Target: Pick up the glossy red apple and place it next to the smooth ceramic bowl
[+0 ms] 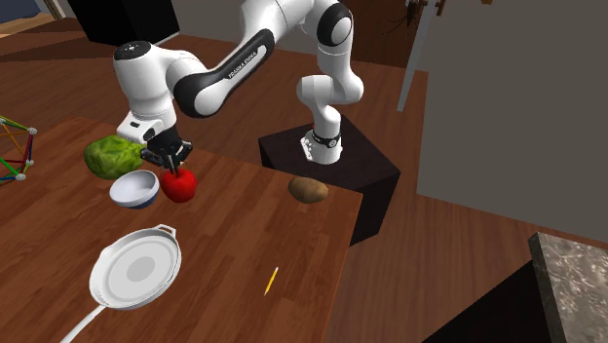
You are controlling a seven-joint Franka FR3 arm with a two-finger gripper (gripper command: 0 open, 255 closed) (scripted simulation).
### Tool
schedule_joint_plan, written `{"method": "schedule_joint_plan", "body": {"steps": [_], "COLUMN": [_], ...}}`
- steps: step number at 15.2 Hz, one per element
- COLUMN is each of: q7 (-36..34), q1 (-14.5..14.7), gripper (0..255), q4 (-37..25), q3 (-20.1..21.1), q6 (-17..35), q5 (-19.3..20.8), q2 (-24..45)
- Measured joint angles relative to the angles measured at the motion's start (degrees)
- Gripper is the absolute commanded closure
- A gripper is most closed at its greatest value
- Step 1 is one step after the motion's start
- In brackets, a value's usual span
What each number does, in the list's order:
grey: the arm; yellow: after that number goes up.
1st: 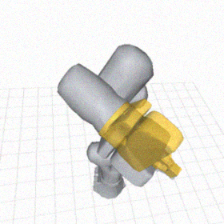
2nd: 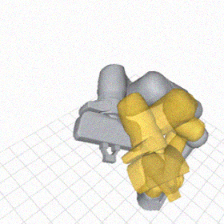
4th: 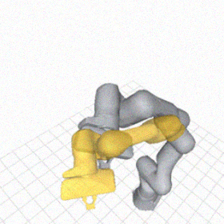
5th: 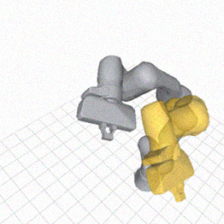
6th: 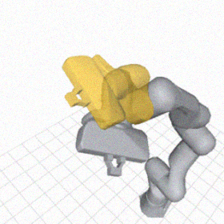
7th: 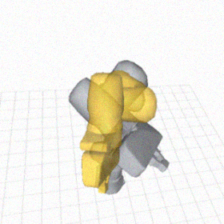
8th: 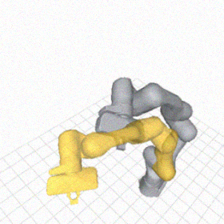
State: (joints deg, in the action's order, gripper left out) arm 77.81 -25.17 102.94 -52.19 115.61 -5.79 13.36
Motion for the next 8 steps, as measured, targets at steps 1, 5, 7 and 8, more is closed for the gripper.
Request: {"method": "schedule_joint_plan", "body": {"steps": [1, 5, 7, 8], "q7": [0.0, 0.3, 0.7, 0.8], "q1": [0.0, -0.2, -0.5, -0.6], "gripper": [255, 255, 255, 255], "q4": [0.6, 2.8, 3.6, 4.3], "q3": [0.1, 0.4, 0.8, 1.0], "q6": [0.7, 3.4, 4.7, 5.7], "q5": [-0.1, -0.9, -1.7, -2.1], "q2": [0.1, 1.0, 1.8, 2.2]}}
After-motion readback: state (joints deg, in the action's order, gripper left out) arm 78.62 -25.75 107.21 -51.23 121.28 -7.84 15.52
